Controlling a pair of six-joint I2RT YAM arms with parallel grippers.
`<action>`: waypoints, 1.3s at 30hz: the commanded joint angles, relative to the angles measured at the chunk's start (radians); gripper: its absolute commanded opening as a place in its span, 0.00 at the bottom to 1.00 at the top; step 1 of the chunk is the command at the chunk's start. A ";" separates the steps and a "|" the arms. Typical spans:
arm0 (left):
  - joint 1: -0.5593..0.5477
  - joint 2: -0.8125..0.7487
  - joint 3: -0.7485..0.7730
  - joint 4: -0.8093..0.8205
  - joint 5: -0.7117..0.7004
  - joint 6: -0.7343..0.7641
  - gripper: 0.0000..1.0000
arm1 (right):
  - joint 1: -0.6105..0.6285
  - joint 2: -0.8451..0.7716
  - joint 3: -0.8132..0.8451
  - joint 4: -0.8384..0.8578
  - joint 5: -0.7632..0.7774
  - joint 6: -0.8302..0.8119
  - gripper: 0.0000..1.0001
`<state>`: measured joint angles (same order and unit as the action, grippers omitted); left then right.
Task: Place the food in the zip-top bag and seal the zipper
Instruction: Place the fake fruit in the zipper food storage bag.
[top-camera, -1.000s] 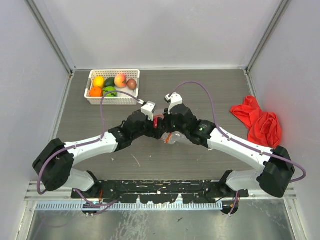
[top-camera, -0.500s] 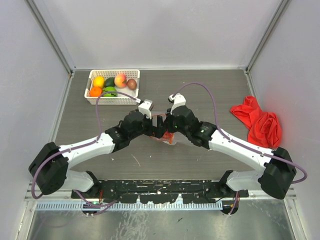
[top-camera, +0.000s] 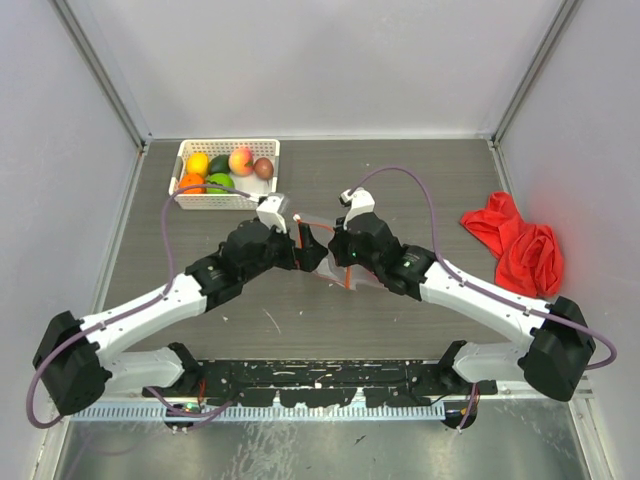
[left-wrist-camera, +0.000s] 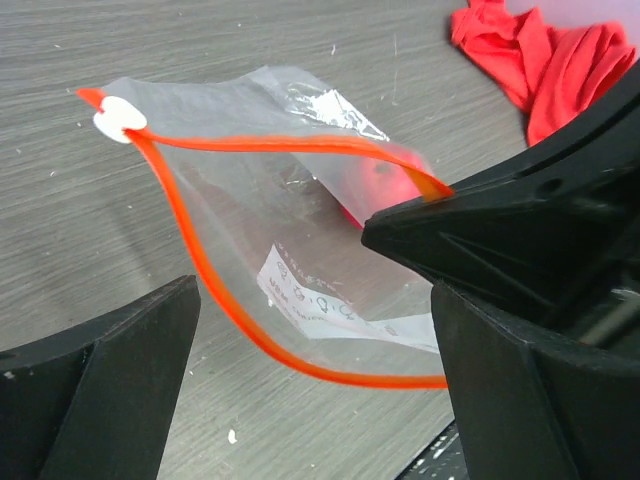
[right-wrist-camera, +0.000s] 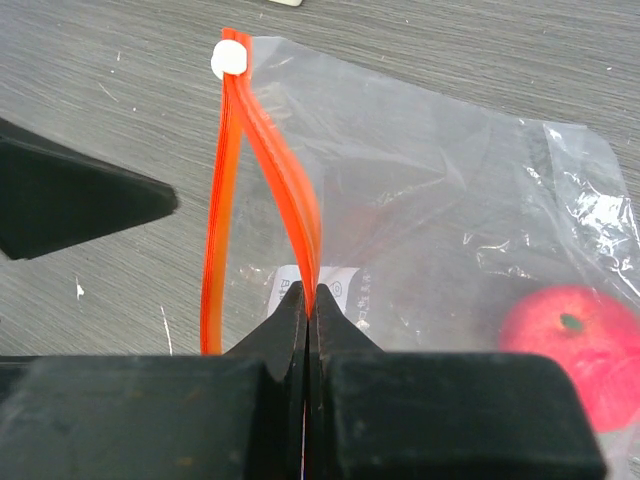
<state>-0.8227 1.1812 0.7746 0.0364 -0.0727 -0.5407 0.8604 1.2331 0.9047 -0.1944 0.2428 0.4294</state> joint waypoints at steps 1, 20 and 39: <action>0.005 -0.077 0.036 -0.112 -0.083 -0.091 0.98 | -0.006 -0.036 0.004 0.058 0.004 0.021 0.00; 0.114 0.123 0.012 0.041 0.100 -0.289 0.60 | -0.009 -0.041 -0.001 0.059 -0.011 0.018 0.00; 0.057 0.046 0.250 -0.227 -0.022 -0.077 0.00 | -0.011 -0.062 0.178 -0.185 0.162 -0.099 0.10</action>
<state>-0.7380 1.2461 0.9375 -0.1314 -0.0475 -0.7013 0.8539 1.1862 0.9848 -0.3393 0.3500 0.3840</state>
